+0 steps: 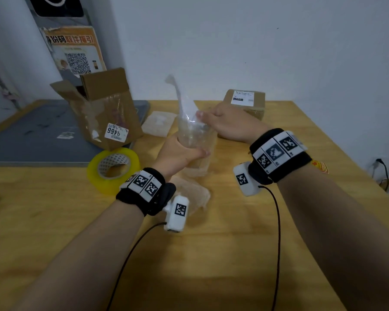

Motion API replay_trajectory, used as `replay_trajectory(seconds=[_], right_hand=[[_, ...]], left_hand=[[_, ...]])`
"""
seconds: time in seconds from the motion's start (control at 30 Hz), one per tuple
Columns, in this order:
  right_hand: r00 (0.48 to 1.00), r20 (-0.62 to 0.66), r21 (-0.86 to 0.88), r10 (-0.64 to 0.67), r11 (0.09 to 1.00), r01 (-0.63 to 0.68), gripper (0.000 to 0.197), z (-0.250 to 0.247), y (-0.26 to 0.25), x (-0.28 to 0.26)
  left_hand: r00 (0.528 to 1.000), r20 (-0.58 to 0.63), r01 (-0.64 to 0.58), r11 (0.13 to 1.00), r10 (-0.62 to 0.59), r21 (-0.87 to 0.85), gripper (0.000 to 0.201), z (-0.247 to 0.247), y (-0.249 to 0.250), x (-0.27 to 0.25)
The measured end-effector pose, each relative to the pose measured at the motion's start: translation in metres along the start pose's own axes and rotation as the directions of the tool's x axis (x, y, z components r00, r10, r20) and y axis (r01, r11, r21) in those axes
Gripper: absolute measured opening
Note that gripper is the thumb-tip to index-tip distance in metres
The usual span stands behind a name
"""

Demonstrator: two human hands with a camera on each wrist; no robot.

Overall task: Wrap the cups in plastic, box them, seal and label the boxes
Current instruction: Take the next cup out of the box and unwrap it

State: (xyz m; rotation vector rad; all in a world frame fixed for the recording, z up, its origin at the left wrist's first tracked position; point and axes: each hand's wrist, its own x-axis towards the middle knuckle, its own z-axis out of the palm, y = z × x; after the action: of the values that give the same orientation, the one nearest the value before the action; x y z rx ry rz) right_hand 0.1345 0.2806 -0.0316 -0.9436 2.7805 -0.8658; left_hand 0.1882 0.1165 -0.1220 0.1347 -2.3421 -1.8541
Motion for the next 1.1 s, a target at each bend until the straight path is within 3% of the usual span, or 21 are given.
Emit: replay_trajectory(seconds=[0.1, 0.2, 0.27, 0.37, 0.4, 0.43, 0.47, 0.5, 0.6, 0.7, 0.77, 0.8, 0.9, 1.1], right_hand=[[0.993, 0.078, -0.085, 0.085, 0.993, -0.078, 0.056, -0.005, -0.005, -0.005], [0.979, 0.175, -0.093, 0.106, 0.992, -0.091, 0.042, -0.007, -0.008, -0.01], [0.98, 0.165, -0.089, 0.115, 0.991, -0.101, 0.037, -0.005, -0.006, -0.011], [0.982, -0.121, -0.088, 0.145, 0.984, -0.156, 0.03, -0.002, -0.002, -0.01], [0.966, -0.24, -0.12, 0.092, 0.985, -0.124, 0.042, -0.002, -0.002, -0.011], [0.958, -0.285, -0.17, 0.01, 0.984, -0.061, 0.068, -0.004, -0.005, -0.014], [0.959, -0.278, -0.209, -0.06, 0.978, 0.001, 0.086, -0.006, -0.007, -0.016], [0.967, -0.225, -0.249, -0.119, 0.967, 0.062, 0.09, -0.008, -0.01, -0.017], [0.992, -0.085, -0.366, -0.09, 0.929, 0.053, 0.058, -0.012, -0.002, -0.011], [0.993, -0.115, -0.258, -0.04, 0.966, 0.009, 0.015, -0.011, -0.006, -0.011], [0.985, -0.137, -0.191, -0.101, 0.979, 0.074, 0.039, -0.01, -0.009, -0.013], [0.983, -0.151, -0.151, -0.1, 0.986, 0.077, 0.038, -0.011, -0.012, -0.015], [0.994, -0.104, 0.004, -0.038, 0.999, 0.039, 0.01, -0.018, -0.016, -0.022], [0.996, 0.085, 0.059, -0.004, 0.998, -0.001, 0.019, -0.021, -0.017, -0.021]], left_hand=[[0.999, -0.038, -0.018, 0.997, 0.021, 0.081, 0.082, -0.004, -0.003, 0.0], [0.998, -0.018, -0.058, 0.985, 0.061, 0.161, 0.084, -0.005, -0.005, -0.003], [0.998, 0.008, -0.059, 0.982, 0.058, 0.181, 0.085, -0.005, -0.007, -0.006], [0.999, 0.032, -0.032, 0.981, 0.026, 0.191, 0.086, -0.003, -0.01, -0.009], [0.999, 0.044, -0.032, 0.981, 0.024, 0.192, 0.085, -0.002, -0.011, -0.009], [0.998, 0.056, -0.038, 0.98, 0.027, 0.193, 0.085, -0.002, -0.013, -0.009], [0.998, 0.063, -0.043, 0.98, 0.031, 0.193, 0.086, -0.002, -0.015, -0.01], [0.997, 0.063, -0.043, 0.981, 0.032, 0.191, 0.086, -0.002, -0.016, -0.011], [0.996, 0.072, -0.061, 0.982, 0.049, 0.18, 0.087, -0.003, -0.01, -0.015], [0.995, 0.066, -0.085, 0.983, 0.076, 0.162, 0.088, -0.007, -0.002, -0.015], [0.996, 0.051, -0.085, 0.984, 0.078, 0.158, 0.091, -0.009, 0.003, -0.014], [0.996, 0.047, -0.082, 0.984, 0.076, 0.159, 0.094, -0.01, 0.004, -0.014], [0.997, 0.029, -0.077, 0.984, 0.074, 0.159, 0.099, -0.015, 0.003, -0.014], [0.994, 0.012, -0.11, 0.978, 0.109, 0.175, 0.096, -0.018, 0.003, -0.02]])
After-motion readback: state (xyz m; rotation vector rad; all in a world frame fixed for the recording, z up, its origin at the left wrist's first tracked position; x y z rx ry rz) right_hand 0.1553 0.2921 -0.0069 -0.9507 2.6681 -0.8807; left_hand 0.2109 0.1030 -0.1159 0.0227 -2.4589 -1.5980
